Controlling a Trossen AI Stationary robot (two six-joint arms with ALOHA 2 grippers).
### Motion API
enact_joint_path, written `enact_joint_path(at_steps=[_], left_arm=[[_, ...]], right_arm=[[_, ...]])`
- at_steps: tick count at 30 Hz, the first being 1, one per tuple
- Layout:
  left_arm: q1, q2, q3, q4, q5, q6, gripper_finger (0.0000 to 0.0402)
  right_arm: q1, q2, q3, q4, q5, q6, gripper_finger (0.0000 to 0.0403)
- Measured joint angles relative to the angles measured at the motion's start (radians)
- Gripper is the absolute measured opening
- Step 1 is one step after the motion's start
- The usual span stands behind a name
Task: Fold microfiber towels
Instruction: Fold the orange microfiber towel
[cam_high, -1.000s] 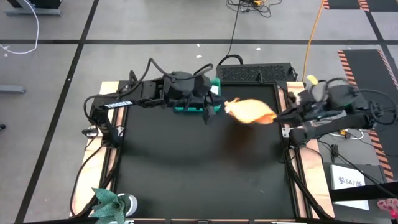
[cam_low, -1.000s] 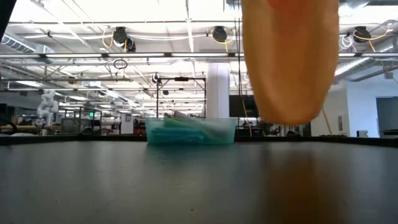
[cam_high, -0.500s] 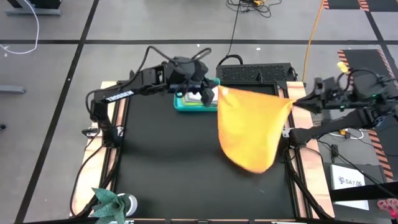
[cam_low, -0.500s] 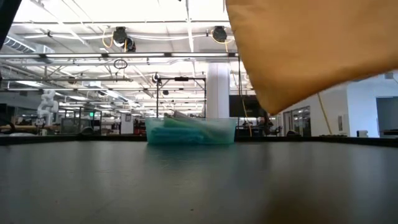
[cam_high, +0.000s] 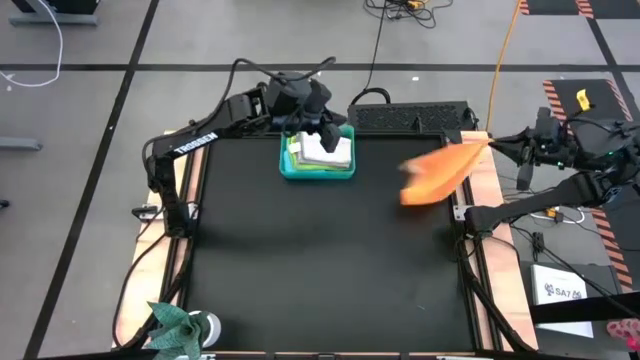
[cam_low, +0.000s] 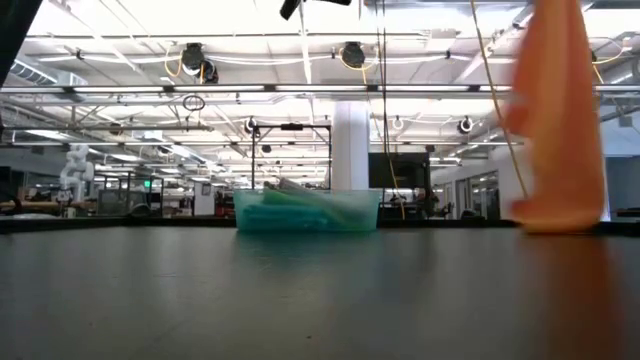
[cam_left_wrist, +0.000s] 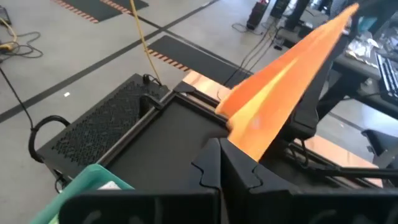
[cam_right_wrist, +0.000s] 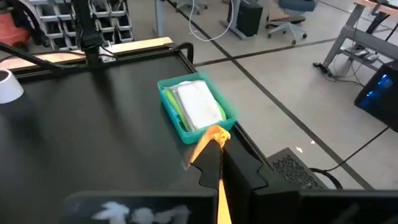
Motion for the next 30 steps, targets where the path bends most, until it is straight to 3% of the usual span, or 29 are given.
enact_joint_path(at_steps=[4,10,15,22,30], left_arm=[[0.002,-0.002,0.000,0.003,0.011,-0.019,0.0000],[-0.072,0.041,0.001,-0.005,0.111,-0.044,0.0000],[-0.157,0.143,-0.002,-0.001,0.039,0.037,0.0014],[-0.262,0.275,-0.001,0.032,-0.087,-0.015,0.0023],[-0.287,0.401,-0.001,0.233,-0.134,-0.010,0.0021]], right_arm=[[0.000,0.004,-0.018,-0.009,-0.007,0.026,0.0000],[0.000,0.011,-0.045,-0.007,-0.030,0.048,0.0000],[0.000,0.016,-0.045,0.031,-0.031,0.045,0.0000],[0.000,0.016,-0.045,0.034,-0.031,0.049,0.0000],[0.000,0.018,-0.045,0.049,-0.062,0.050,0.0000]])
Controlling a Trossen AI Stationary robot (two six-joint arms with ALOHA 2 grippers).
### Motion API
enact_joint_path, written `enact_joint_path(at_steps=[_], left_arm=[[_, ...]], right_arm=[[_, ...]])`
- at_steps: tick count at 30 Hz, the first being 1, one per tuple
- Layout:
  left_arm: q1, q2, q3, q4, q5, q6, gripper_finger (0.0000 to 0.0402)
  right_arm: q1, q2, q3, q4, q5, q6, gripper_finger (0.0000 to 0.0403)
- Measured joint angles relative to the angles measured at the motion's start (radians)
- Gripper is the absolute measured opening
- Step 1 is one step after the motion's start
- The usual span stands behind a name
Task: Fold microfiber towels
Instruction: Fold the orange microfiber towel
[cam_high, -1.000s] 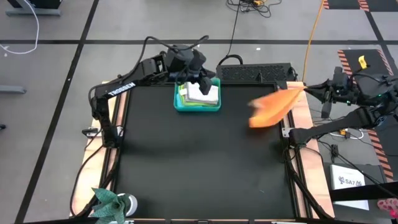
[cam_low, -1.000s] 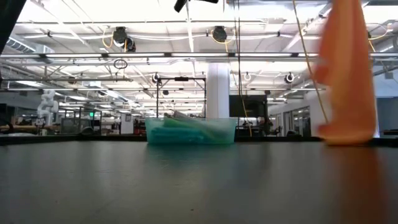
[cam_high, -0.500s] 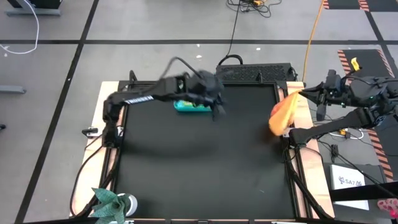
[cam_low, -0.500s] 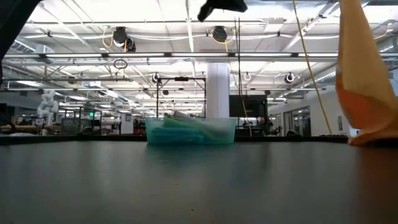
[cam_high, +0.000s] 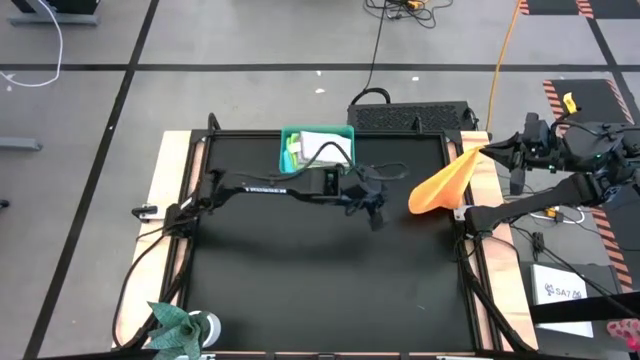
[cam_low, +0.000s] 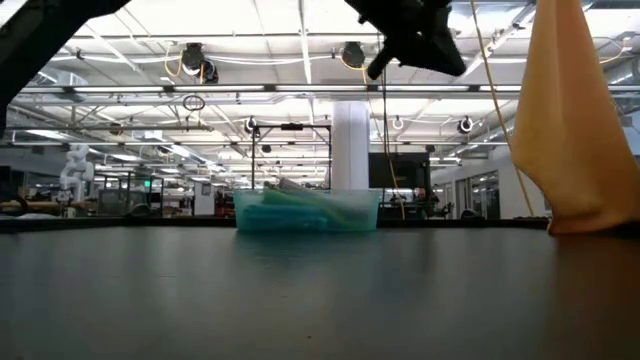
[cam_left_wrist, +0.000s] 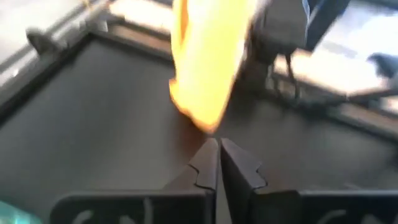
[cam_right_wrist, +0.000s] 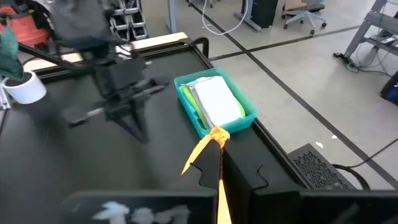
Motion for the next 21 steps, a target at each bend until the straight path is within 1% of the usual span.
enact_joint_path(at_steps=[2,5,8,10,12,16,19,21], left_arm=[[0.021,0.005,0.000,0.074,0.017,0.000,0.0037],[0.062,0.001,0.002,0.182,0.095,0.000,0.0071],[0.111,0.002,0.002,0.254,0.243,-0.003,0.0105],[0.141,0.002,0.002,0.279,0.357,-0.023,0.0124],[0.165,0.002,0.002,0.286,0.443,-0.041,0.0139],[0.187,0.002,0.002,0.260,0.536,-0.023,0.0157],[0.191,0.003,0.002,0.263,0.609,0.003,0.0160],[0.193,0.002,0.002,0.265,0.654,0.003,0.0161]], right_arm=[[0.000,0.002,0.000,0.000,-0.023,0.001,0.0000],[0.000,0.006,0.000,-0.004,-0.049,0.017,0.0000],[0.000,0.017,-0.019,-0.009,-0.083,0.039,0.0000],[0.000,0.029,-0.046,-0.007,-0.132,0.048,0.0000],[0.000,0.043,-0.076,-0.007,-0.188,0.049,0.0000],[0.000,0.069,-0.133,0.015,-0.256,0.052,0.0000],[0.000,0.089,-0.155,0.048,-0.263,0.053,0.0000],[0.000,0.104,-0.160,0.083,-0.289,0.053,0.0000]])
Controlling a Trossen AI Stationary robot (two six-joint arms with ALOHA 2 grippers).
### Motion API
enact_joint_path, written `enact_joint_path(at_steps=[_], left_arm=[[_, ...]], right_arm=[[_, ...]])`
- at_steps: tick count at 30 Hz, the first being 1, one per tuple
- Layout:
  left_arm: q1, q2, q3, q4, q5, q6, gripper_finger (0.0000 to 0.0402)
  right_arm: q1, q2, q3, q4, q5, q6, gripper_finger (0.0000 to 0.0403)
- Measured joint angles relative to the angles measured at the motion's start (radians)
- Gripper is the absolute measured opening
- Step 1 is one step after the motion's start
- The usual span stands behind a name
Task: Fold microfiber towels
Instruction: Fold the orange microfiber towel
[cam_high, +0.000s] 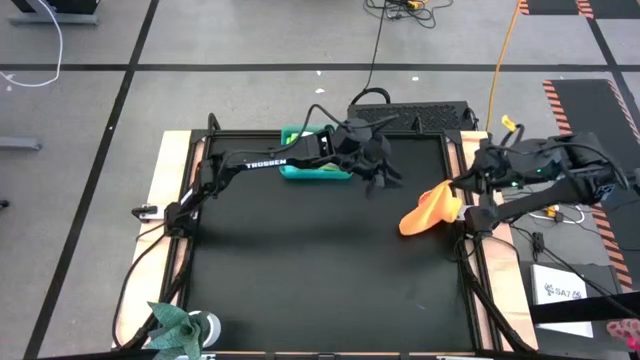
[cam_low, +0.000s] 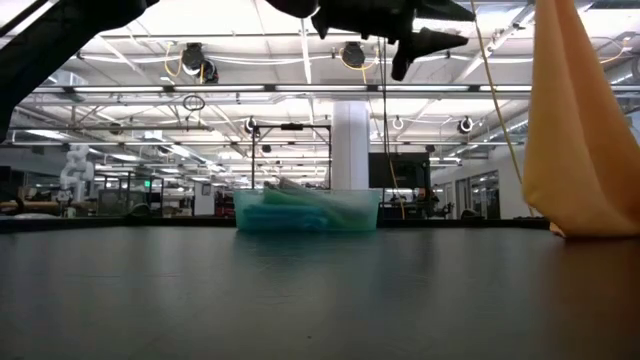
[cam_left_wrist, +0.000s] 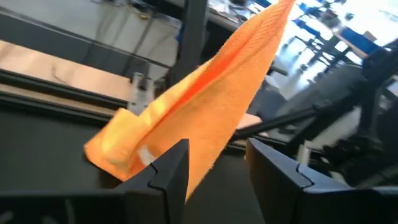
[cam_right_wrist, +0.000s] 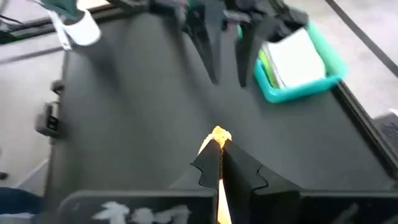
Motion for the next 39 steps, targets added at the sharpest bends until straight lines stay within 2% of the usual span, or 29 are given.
enact_joint_path(at_steps=[6,12,18,24,27,33,39], left_arm=[[-0.021,0.000,0.000,0.021,0.004,-0.001,0.0161],[-0.039,0.000,0.000,0.099,0.022,-0.002,0.0161],[-0.051,0.000,0.000,0.128,0.085,-0.008,0.0161],[-0.073,0.000,0.000,0.128,0.084,0.021,0.0161],[-0.077,0.000,0.000,0.119,0.047,0.045,0.0161],[-0.071,0.000,0.000,-0.079,-0.064,0.135,0.0161],[-0.036,0.000,0.000,-0.324,-0.125,0.129,0.0161]], right_arm=[[0.000,0.047,-0.002,0.121,-0.073,-0.026,0.0000],[0.000,0.097,-0.002,0.098,-0.148,0.020,0.0000],[0.000,0.138,-0.002,0.089,-0.150,0.017,0.0000],[0.000,0.182,-0.002,0.097,-0.131,-0.019,0.0000],[0.000,0.200,-0.002,0.150,-0.143,-0.030,0.0000],[0.008,0.191,-0.002,0.253,-0.349,0.031,0.0000],[0.059,0.140,-0.002,0.196,-0.380,0.199,0.0000]])
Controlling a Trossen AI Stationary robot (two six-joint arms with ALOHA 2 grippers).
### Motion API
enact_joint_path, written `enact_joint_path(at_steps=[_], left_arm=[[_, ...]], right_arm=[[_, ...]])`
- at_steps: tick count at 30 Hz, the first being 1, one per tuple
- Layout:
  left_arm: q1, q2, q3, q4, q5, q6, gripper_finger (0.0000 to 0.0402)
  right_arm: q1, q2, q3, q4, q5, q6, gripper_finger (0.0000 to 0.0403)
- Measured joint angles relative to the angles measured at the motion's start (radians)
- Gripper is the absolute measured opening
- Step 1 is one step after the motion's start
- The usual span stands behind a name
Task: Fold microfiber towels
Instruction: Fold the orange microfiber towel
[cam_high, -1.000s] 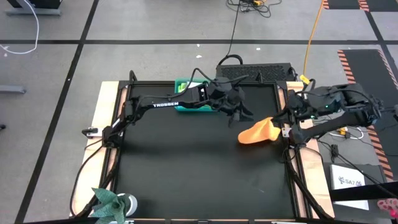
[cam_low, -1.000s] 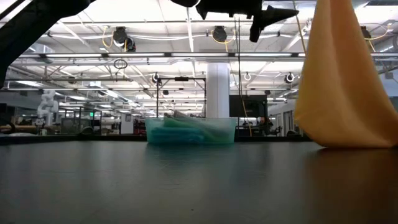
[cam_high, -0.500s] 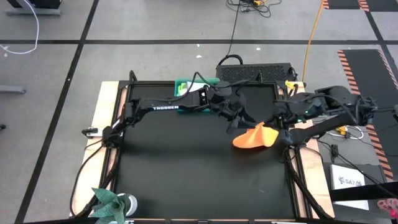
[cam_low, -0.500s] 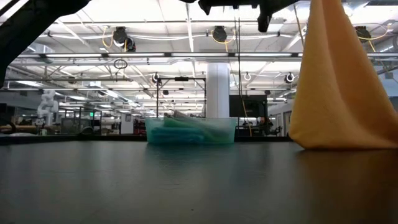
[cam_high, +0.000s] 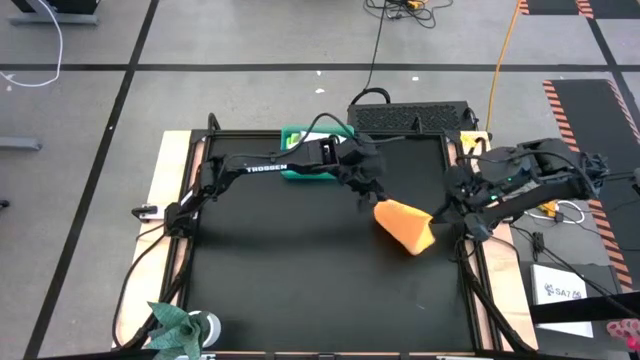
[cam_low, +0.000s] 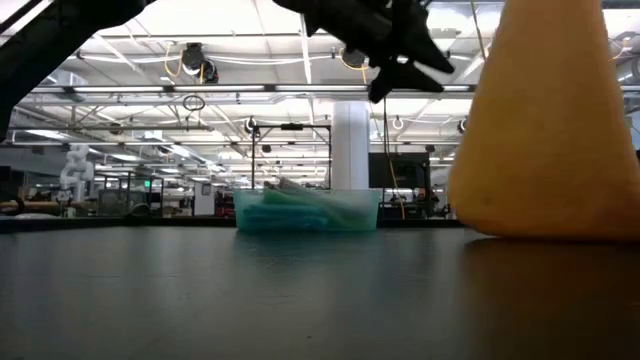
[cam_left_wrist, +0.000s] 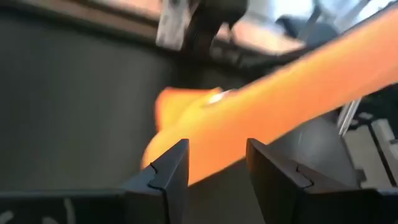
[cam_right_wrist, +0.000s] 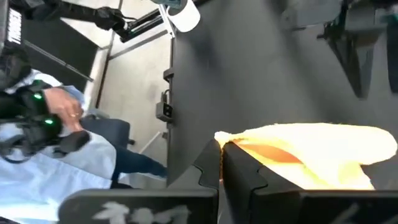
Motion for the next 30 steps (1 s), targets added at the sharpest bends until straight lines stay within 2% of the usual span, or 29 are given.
enact_joint_path(at_steps=[2,4,6,8,10,14,17,19,25,27,30], left_arm=[[0.006,0.005,-0.001,-0.035,0.018,-0.003,0.0161],[0.005,0.017,0.000,-0.011,0.089,-0.009,0.0161],[-0.003,0.035,-0.001,0.036,0.180,-0.031,0.0161],[-0.018,0.055,-0.001,0.109,0.229,-0.036,0.0161],[-0.034,0.071,-0.001,0.151,0.213,-0.017,0.0161],[-0.057,0.100,-0.001,0.181,0.064,0.104,0.0161],[-0.059,0.117,-0.001,0.190,0.053,0.178,0.0161],[-0.057,0.121,-0.001,0.193,0.042,0.201,0.0161],[-0.022,0.119,-0.001,0.152,-0.079,0.207,0.0161],[-0.001,0.115,-0.001,0.156,-0.071,0.202,0.0161],[0.029,0.114,-0.001,0.168,0.079,0.131,0.0161]], right_arm=[[0.015,-0.013,0.000,-0.011,0.026,0.028,0.0000],[0.024,-0.025,0.000,-0.013,0.054,0.023,0.0000],[0.027,-0.031,0.000,-0.014,0.078,0.004,0.0000],[0.026,-0.037,0.000,-0.013,0.081,-0.003,0.0000],[0.026,-0.036,0.000,-0.013,0.081,-0.001,0.0000],[0.027,-0.036,0.000,-0.010,0.077,0.002,0.0000],[0.026,-0.036,0.000,-0.010,0.076,0.002,0.0000],[0.026,-0.036,0.000,-0.010,0.075,0.003,0.0000],[0.027,-0.036,0.000,-0.010,0.047,0.011,0.0000],[0.026,-0.033,0.000,-0.010,0.021,0.028,0.0000],[0.027,-0.024,0.000,-0.009,-0.015,0.036,0.0000]])
